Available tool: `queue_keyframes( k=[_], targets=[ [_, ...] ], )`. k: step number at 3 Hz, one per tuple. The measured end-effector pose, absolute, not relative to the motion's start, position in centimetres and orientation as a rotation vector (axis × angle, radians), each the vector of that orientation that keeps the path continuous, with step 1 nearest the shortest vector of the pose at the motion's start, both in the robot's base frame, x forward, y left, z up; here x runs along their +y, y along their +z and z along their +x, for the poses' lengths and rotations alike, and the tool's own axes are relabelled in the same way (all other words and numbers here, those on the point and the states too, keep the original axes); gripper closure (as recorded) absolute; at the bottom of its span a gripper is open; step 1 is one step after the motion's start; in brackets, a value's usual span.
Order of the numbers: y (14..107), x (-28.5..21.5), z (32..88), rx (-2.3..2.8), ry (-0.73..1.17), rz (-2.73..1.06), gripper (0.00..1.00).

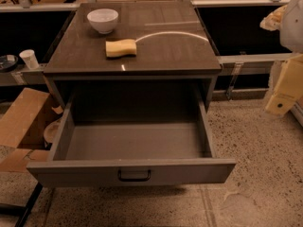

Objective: Place sponge into top drawer

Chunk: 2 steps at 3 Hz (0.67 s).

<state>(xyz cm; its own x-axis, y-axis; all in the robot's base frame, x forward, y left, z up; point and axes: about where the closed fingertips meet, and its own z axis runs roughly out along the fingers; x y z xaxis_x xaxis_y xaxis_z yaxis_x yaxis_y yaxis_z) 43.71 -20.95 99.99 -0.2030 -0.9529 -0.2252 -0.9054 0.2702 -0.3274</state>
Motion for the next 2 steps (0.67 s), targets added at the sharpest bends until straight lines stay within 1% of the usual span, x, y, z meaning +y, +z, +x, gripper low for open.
queue_keyframes(
  k=[1,2],
  targets=[
    [100.0,-20.9,43.7,2.169,-0.172,-1.686,0.00],
    [99.6,-20.2,47.4,2.118,-0.133,-1.665,0.00]
  ],
)
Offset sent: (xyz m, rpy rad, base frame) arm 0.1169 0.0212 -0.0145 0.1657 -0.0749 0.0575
